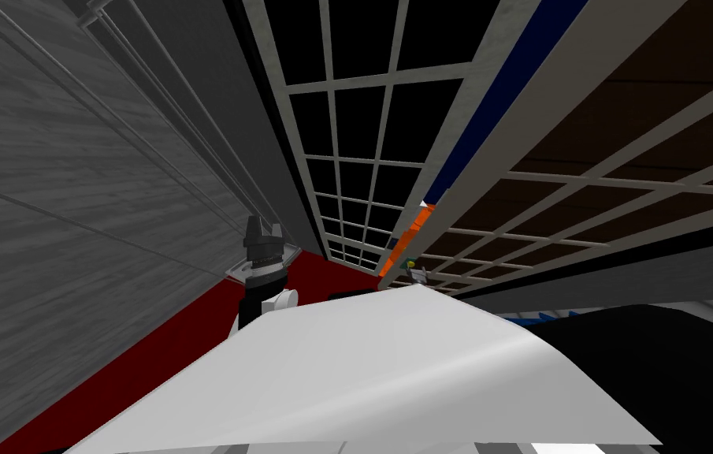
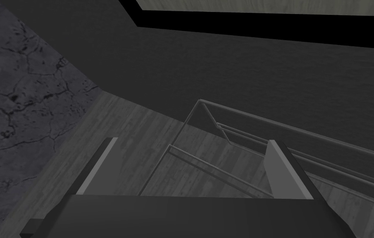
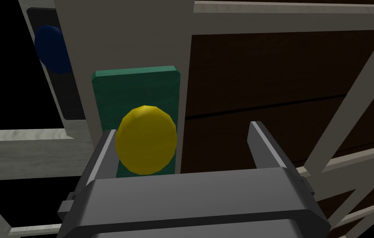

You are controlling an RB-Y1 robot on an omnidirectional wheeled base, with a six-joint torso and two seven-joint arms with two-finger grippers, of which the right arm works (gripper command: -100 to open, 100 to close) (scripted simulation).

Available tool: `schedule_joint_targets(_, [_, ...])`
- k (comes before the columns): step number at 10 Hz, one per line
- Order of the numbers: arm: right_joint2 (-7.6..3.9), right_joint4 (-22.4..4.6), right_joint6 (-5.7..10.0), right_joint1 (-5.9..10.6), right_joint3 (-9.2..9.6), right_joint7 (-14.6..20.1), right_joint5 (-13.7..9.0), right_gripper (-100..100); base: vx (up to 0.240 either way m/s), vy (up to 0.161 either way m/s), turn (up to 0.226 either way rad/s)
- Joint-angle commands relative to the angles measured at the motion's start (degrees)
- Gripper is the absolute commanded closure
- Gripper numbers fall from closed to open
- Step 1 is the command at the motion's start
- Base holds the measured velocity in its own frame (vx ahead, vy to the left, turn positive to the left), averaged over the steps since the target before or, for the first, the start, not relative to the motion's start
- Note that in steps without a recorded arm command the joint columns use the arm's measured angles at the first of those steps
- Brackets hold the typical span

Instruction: Pull the door open

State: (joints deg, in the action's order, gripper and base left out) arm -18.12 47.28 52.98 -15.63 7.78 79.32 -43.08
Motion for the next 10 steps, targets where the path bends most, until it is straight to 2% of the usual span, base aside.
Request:
schedule_joint_targets(1, [-0.56,-0.3,-0.65,-1.94,-0.95,-0.4,-0.6,100,-0.019,-0.001,0.009])
schedule_joint_targets(4, [-0.65,-0.6,-0.64,-2.71,-1.13,-0.3,-0.7,100,-0.033,0.005,-0.011])
schedule_joint_targets(5, [-0.65,1.2,-0.64,-2.71,-1.13,-0.3,-0.7,100,-0.048,0.008,-0.039])
schedule_joint_targets(6, [-0.65,1.0,-0.64,-2.71,-1.13,-0.3,-0.7,100,-0.029,0.007,-0.016])
schedule_joint_targets(7, [-0.65,-0.6,-0.64,-2.71,-1.13,-0.3,-0.7,100,-0.007,0.01,0.023])
schedule_joint_targets(10, [-0.65,0.1,-0.64,-2.71,-1.13,-0.3,-0.7,100,0.001,-0.001,-0.004])
